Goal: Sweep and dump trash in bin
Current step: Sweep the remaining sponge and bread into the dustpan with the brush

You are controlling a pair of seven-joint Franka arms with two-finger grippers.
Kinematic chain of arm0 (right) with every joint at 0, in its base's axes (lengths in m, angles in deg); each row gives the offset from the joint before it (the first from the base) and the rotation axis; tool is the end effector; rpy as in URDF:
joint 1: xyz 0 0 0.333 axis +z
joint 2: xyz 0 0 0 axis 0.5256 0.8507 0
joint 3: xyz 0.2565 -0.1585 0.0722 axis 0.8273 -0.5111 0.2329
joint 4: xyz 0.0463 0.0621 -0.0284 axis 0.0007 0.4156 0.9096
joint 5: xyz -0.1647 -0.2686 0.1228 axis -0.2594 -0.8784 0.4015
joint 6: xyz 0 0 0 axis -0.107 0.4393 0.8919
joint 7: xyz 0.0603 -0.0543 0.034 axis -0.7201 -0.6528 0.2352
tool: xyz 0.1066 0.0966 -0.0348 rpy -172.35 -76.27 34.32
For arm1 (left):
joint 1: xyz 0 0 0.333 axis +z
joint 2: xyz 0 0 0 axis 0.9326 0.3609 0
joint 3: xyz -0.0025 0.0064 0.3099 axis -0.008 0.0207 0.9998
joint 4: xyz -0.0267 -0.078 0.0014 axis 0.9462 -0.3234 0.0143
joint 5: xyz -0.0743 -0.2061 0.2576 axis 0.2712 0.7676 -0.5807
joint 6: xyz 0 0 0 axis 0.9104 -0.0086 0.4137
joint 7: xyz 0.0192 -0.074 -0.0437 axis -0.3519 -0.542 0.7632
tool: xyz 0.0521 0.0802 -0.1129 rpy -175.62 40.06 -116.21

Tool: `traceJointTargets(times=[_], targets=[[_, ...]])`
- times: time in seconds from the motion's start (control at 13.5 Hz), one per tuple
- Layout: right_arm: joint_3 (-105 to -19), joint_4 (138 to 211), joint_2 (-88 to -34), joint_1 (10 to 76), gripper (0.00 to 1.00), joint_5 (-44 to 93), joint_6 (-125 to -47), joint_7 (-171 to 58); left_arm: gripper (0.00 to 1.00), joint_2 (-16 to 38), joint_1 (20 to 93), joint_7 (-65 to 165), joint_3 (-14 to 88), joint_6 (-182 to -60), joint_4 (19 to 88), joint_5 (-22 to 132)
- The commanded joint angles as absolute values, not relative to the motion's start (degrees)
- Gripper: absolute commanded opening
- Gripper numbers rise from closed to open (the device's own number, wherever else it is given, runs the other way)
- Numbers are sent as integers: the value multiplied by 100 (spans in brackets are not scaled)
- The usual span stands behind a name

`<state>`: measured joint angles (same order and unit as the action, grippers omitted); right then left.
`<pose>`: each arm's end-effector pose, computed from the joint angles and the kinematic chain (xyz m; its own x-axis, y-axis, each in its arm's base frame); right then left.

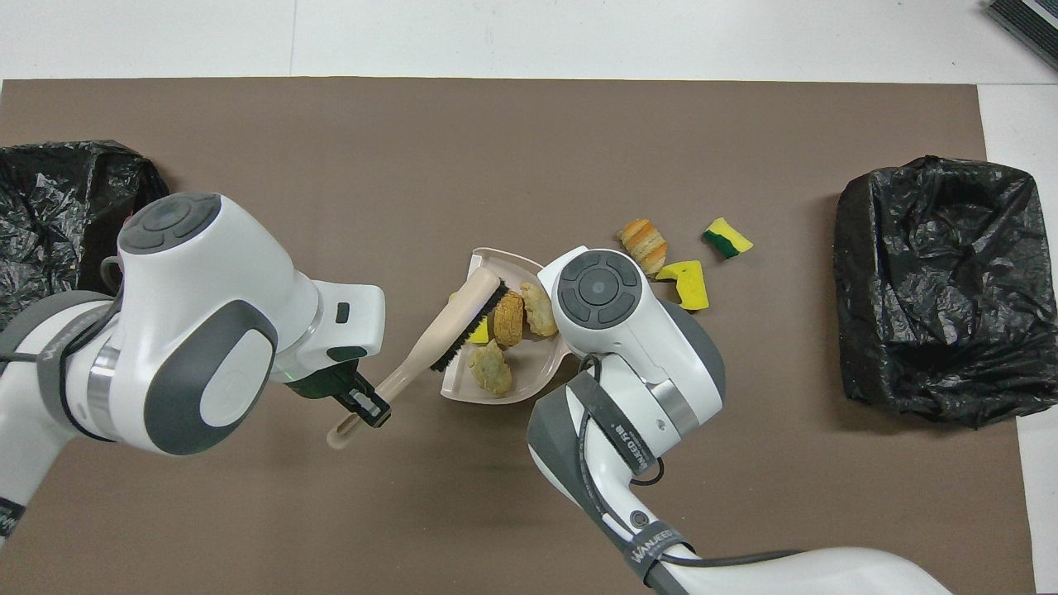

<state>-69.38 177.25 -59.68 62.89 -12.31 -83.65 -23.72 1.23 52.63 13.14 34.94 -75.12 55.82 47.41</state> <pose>0.4799 0.2775 0.3362 0.2533 0.9528 -0.1674 0.9646 -0.2618 -0.0306 0.4087 -0.2068 0.4391 0.7358 -0.6479 -0.1971 -0.5498 -0.7414 0.3849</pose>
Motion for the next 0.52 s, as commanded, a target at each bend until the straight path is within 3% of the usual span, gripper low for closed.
traceJointTargets(times=[0.0, 0.44], targets=[[-6910, 17756, -5957, 6317, 0, -1352, -8333, -2614, 0, 22, 5417, 1912, 3520, -7723, 5730, 4319], [-6901, 17756, -5957, 6317, 0, -1352, -8341, -2649, 0, -56, 5663, 3903, 3529, -7612, 5677, 3112]])
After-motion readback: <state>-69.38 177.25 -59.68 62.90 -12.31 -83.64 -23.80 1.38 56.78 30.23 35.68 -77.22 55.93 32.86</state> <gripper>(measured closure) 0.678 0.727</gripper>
